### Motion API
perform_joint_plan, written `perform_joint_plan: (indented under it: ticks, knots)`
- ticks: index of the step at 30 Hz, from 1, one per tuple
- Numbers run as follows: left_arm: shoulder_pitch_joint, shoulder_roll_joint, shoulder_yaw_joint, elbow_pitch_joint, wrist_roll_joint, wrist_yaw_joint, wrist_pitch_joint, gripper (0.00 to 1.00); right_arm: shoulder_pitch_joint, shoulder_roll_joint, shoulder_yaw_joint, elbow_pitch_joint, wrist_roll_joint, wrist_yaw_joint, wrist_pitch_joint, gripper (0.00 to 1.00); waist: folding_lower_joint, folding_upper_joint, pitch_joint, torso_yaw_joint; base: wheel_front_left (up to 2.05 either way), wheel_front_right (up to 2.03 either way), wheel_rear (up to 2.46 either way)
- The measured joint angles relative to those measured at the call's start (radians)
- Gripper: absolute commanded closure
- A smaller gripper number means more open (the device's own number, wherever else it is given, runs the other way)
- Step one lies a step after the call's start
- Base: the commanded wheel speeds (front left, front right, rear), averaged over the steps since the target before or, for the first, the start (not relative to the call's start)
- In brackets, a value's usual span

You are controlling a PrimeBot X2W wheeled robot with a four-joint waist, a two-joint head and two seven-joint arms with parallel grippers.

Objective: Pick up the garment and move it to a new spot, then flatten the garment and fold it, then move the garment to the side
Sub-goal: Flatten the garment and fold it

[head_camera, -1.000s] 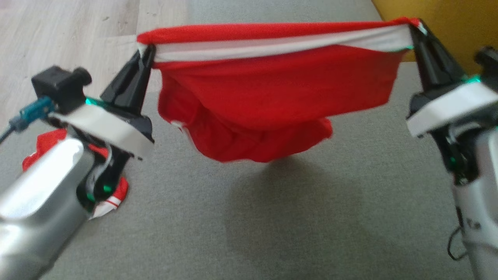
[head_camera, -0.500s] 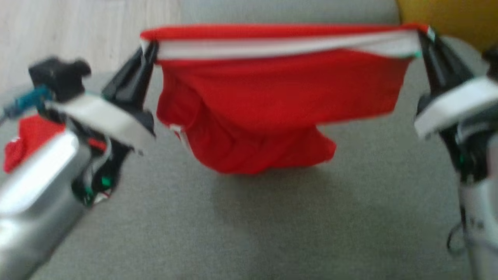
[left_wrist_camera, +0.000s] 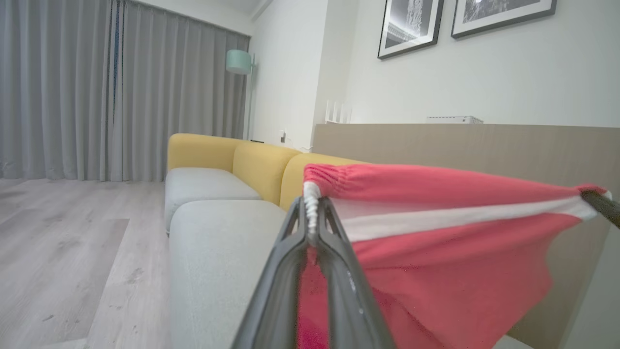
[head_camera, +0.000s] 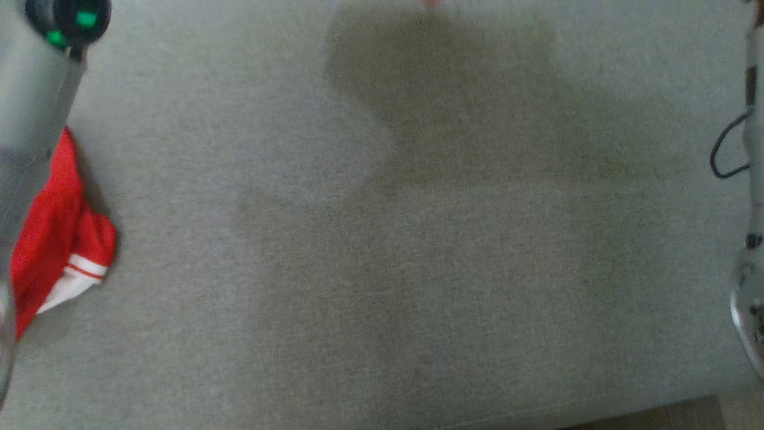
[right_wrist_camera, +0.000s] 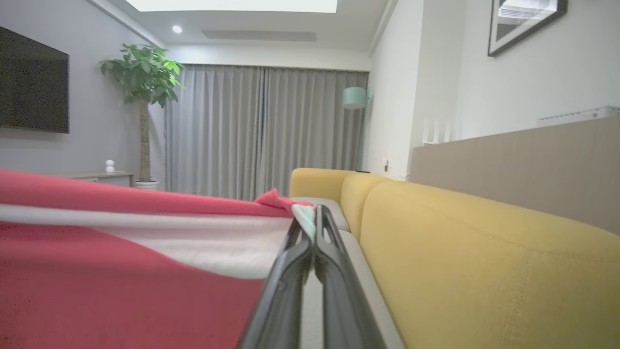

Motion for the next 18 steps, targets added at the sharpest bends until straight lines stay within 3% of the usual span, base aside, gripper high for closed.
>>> perform_joint_plan:
  ticks: [2,8,14,18]
  knots:
    - [-0.036,-0.052,0.001,0.075,0.014,-0.031,-0.049,1.00,-0.026,-0.001,-0.013,0.094,-0.022,0.000,-0.050,1.00,-0.0001,0.0000,0.040,-0.006,0.00,0.00,0.00]
    - [0.047,-0.129,-0.026,0.178,0.007,-0.070,-0.102,1.00,0.016,-0.013,0.022,0.259,-0.026,0.000,-0.077,1.00,-0.0005,0.0000,0.061,0.013,0.00,0.00,0.00]
    - [0.256,-0.154,-0.126,0.204,-0.002,-0.078,-0.112,1.00,0.167,-0.056,0.151,0.392,0.032,0.000,-0.034,1.00,-0.0006,0.0000,0.026,0.040,0.00,0.00,0.00]
    - [0.392,-0.146,-0.197,0.165,-0.040,-0.078,-0.113,1.00,0.270,-0.099,0.273,0.412,0.128,0.000,0.041,1.00,-0.0006,0.0000,-0.011,0.058,0.00,0.00,0.00]
